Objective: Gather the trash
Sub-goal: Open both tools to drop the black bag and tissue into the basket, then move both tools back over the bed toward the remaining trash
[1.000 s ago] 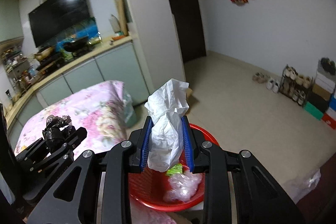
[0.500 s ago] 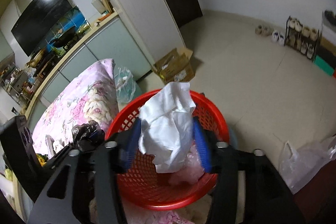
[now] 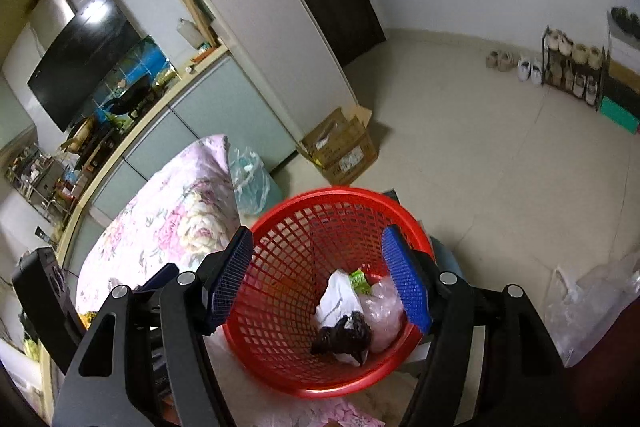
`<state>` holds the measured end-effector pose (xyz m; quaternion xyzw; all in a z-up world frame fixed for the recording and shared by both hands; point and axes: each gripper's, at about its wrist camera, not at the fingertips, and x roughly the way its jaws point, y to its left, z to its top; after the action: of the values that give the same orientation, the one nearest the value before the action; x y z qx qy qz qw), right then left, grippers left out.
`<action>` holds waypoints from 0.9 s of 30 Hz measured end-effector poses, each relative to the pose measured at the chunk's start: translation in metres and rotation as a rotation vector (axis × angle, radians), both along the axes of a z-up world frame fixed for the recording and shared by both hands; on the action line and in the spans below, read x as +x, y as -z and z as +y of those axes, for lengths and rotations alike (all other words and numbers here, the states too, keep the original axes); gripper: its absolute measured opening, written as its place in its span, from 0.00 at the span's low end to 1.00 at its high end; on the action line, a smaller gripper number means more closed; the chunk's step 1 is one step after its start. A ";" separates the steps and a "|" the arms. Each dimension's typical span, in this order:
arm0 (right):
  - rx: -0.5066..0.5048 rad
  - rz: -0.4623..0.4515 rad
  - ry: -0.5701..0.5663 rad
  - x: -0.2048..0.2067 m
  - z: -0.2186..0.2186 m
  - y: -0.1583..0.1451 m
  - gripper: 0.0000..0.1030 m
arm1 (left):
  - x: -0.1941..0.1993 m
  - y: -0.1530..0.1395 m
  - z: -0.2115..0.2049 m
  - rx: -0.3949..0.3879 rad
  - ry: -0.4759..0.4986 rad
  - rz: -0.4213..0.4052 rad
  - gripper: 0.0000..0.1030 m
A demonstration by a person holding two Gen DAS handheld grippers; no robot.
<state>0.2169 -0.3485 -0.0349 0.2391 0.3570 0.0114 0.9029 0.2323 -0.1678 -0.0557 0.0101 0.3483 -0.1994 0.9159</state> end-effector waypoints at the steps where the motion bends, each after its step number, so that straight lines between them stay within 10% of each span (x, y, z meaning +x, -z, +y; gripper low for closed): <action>1: -0.012 -0.014 -0.001 -0.003 0.002 -0.004 0.63 | -0.003 -0.005 0.004 -0.004 -0.013 -0.015 0.80; 12: -0.145 -0.193 -0.067 -0.032 0.041 -0.042 0.63 | -0.046 -0.052 0.060 0.018 -0.158 -0.186 0.82; 27: -0.285 -0.359 -0.252 -0.072 0.120 -0.060 0.76 | -0.103 -0.067 0.189 0.027 -0.450 -0.205 0.82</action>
<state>0.1445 -0.2284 0.0254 0.0574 0.2160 0.1155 0.9678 0.1291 0.0217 0.0115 -0.0353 0.2497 0.0161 0.9676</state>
